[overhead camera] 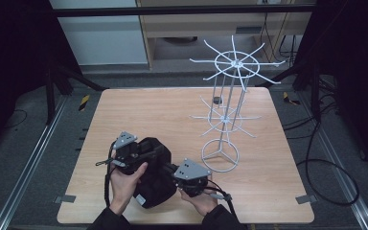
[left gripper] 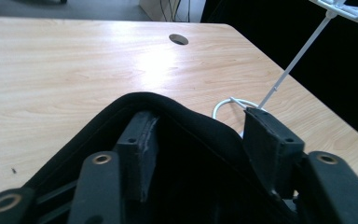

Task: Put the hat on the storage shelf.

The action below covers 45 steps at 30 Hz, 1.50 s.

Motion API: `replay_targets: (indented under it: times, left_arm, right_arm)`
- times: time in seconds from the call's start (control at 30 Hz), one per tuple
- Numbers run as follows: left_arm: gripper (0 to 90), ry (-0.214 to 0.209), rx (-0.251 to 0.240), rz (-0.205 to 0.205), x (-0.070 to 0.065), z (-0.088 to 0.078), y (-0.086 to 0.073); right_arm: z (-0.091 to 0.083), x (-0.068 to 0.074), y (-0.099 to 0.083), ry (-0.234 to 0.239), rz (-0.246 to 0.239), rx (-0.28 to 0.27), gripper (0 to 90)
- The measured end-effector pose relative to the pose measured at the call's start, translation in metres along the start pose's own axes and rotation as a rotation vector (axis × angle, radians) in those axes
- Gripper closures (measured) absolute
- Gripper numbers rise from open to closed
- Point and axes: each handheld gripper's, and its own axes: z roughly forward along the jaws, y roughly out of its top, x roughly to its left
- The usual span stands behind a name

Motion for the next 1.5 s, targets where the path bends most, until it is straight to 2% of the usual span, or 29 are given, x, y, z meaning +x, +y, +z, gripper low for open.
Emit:
replay_targets:
  times: [0.1, 0.13, 0.2, 0.23, 0.4, 0.43, 0.53, 0.57, 0.6, 0.67, 0.73, 0.87, 0.93, 1.03, 1.13, 1.27, 1.33, 1.5]
  left_arm:
    - [48.8, -0.002, 0.006, -0.005, 0.001, 0.001, 0.0]
    - [54.7, -0.009, 0.01, -0.005, 0.001, 0.002, 0.0]
    - [57.4, -0.011, 0.009, -0.009, 0.0, 0.003, 0.0]
    - [63.0, -0.009, 0.009, -0.007, -0.002, 0.004, 0.0]
    - [73.4, -0.016, 0.009, 0.003, -0.005, 0.004, 0.0]
    - [75.5, -0.026, -0.007, 0.004, -0.006, 0.002, 0.001]
    - [80.0, -0.037, -0.019, 0.014, -0.007, -0.002, 0.003]
    - [81.5, -0.044, -0.027, 0.019, -0.008, -0.006, 0.005]
    - [81.5, -0.049, -0.031, 0.023, -0.009, -0.008, 0.007]
    - [82.7, -0.044, -0.058, 0.061, -0.012, -0.018, 0.011]
    - [83.1, -0.047, -0.065, 0.071, -0.012, -0.021, 0.012]
    - [83.2, -0.104, -0.093, 0.091, -0.013, -0.032, 0.017]
    - [83.2, -0.133, -0.097, 0.102, -0.016, -0.036, 0.02]
    - [83.2, -0.163, -0.107, 0.128, -0.023, -0.041, 0.023]
    - [83.2, -0.181, -0.104, 0.145, -0.026, -0.042, 0.023]
    - [83.2, -0.2, -0.103, 0.15, -0.029, -0.042, 0.022]
    - [83.2, -0.224, -0.104, 0.156, -0.031, -0.043, 0.021]
    - [83.2, -0.251, -0.093, 0.167, -0.035, -0.044, 0.019]
  right_arm:
    - [0.0, -0.001, 0.0, 0.006, 0.01, 0.0, 84.8]
    - [0.001, -0.001, 0.0, 0.011, 0.017, 0.004, 84.4]
    - [0.001, -0.001, 0.0, 0.013, 0.02, 0.004, 84.1]
    - [0.002, -0.002, 0.0, 0.02, 0.034, 0.002, 82.4]
    - [0.001, -0.003, 0.0, 0.05, 0.059, -0.007, 75.4]
    - [-0.003, -0.004, 0.003, 0.07, 0.077, -0.024, 69.5]
    - [-0.01, -0.005, 0.005, 0.081, 0.083, -0.04, 65.2]
    - [-0.022, -0.009, 0.006, 0.073, 0.093, -0.065, 62.5]
    - [-0.022, -0.009, 0.006, 0.073, 0.093, -0.065, 62.5]
    - [-0.036, -0.018, 0.002, 0.051, 0.115, -0.083, 59.0]
    - [-0.04, -0.022, 0.0, 0.036, 0.122, -0.083, 58.1]
    - [-0.048, -0.037, -0.017, -0.015, 0.153, -0.051, 53.6]
    - [-0.048, -0.039, -0.02, -0.02, 0.161, -0.041, 52.6]
    - [-0.043, -0.042, -0.026, -0.025, 0.159, -0.029, 47.5]
    - [-0.038, -0.043, -0.029, -0.022, 0.149, -0.017, 46.5]
    - [-0.032, -0.045, -0.032, -0.027, 0.162, -0.009, 46.8]
    - [-0.025, -0.048, -0.035, -0.029, 0.174, 0.001, 47.3]
    - [-0.013, -0.052, -0.038, -0.036, 0.17, 0.006, 47.5]
